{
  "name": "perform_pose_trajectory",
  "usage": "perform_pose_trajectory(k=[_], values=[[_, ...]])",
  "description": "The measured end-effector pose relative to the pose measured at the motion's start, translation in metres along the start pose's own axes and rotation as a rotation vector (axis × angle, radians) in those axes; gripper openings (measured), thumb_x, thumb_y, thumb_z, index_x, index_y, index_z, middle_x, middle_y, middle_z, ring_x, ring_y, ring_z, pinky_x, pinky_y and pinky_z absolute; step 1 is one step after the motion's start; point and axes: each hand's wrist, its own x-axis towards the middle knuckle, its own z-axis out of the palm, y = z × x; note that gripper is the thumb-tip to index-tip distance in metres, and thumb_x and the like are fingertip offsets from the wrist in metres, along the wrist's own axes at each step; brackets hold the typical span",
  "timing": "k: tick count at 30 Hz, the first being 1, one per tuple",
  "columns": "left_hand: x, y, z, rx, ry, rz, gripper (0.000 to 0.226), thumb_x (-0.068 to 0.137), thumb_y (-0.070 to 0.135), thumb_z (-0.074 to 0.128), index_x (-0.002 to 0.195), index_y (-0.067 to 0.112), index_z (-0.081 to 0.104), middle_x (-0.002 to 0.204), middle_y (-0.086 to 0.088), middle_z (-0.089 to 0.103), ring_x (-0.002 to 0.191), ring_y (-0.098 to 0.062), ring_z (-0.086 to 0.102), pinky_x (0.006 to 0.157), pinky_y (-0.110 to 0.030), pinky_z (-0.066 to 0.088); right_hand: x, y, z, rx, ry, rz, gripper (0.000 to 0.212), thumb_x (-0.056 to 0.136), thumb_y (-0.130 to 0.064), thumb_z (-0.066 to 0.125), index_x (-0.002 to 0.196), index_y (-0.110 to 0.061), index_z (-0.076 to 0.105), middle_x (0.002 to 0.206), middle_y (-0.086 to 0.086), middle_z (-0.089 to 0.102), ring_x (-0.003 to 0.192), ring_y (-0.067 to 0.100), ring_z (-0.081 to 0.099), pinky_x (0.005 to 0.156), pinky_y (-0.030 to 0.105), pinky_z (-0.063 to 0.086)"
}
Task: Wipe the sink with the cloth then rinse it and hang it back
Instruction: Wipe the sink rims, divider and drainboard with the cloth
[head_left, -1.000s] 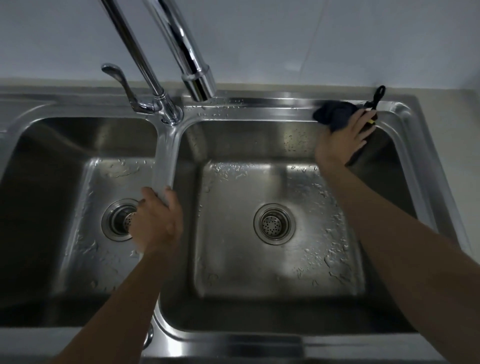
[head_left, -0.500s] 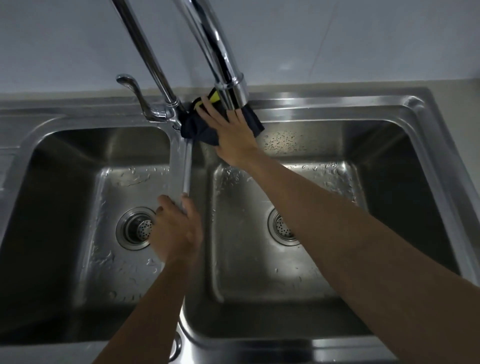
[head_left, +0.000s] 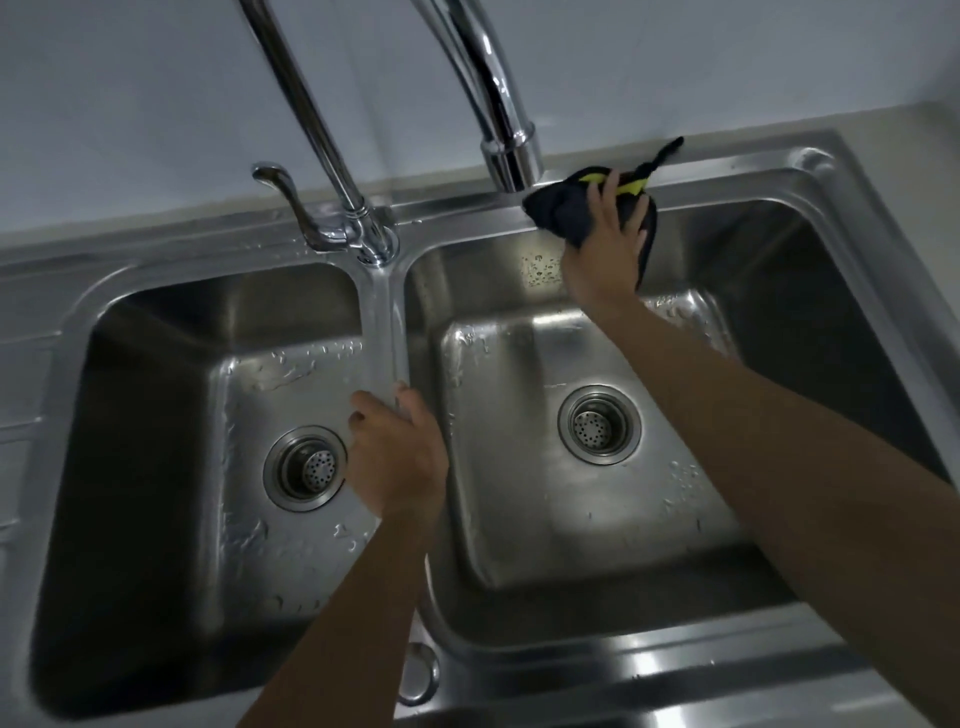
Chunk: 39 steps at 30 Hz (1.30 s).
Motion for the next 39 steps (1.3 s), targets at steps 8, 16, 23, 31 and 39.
perform_pose_trajectory(k=[8, 16, 23, 31, 39], values=[[0.002, -0.005, -0.008, -0.020, -0.086, 0.020, 0.044, 0.099, 0.042, 0.028, 0.112, 0.003, 0.043, 0.107, -0.021, 0.060, 0.090, -0.039, 0.062, 0.066, -0.036, 0.035, -0.029, -0.080, 0.018, 0.087, -0.365, -0.270, 0.053, 0.099, -0.021, 0.037, 0.149, -0.017, 0.021, 0.159, 0.002, 0.007, 0.144, 0.037, -0.005, 0.115, 0.052, 0.010], [0.020, -0.035, -0.051, 0.008, -0.484, 0.260, 0.048, 0.100, 0.044, 0.021, 0.120, 0.006, 0.044, 0.116, -0.023, 0.060, 0.105, -0.038, 0.057, 0.086, -0.043, 0.041, -0.118, -0.118, -0.017, 0.485, -0.357, -0.057, 0.045, 0.100, -0.033, 0.039, 0.116, 0.004, 0.057, 0.109, 0.023, 0.064, 0.099, 0.034, 0.061, 0.070, 0.031, 0.045], [-0.006, -0.117, -0.097, -0.049, -0.169, 0.164, 0.042, 0.099, 0.037, 0.029, 0.108, 0.010, 0.059, 0.101, -0.016, 0.065, 0.097, -0.037, 0.060, 0.086, -0.043, 0.048, -0.210, -0.103, 0.000, 0.564, -0.579, -0.151, 0.044, 0.099, -0.033, 0.041, 0.134, -0.007, 0.048, 0.125, 0.017, 0.058, 0.117, 0.027, 0.053, 0.097, 0.036, 0.040], [-0.026, -0.220, -0.148, 0.082, 0.067, -0.007, 0.048, 0.098, 0.030, 0.035, 0.132, -0.001, 0.048, 0.140, -0.023, 0.046, 0.136, -0.039, 0.033, 0.112, -0.052, 0.026, -0.318, -0.040, 0.012, 0.189, -0.610, -0.740, 0.084, 0.084, -0.070, 0.008, 0.149, -0.018, 0.024, 0.155, -0.010, 0.011, 0.142, 0.005, -0.005, 0.114, 0.030, -0.004], [-0.017, -0.268, -0.175, 0.125, 0.137, -0.001, 0.053, 0.092, 0.033, 0.029, 0.122, -0.007, 0.047, 0.129, -0.029, 0.048, 0.122, -0.043, 0.042, 0.109, -0.054, 0.029, -0.354, -0.025, 0.010, -0.194, -0.437, -1.023, 0.064, 0.083, -0.039, 0.038, 0.144, -0.023, 0.029, 0.151, 0.000, 0.035, 0.140, 0.021, 0.020, 0.106, 0.047, 0.017]])
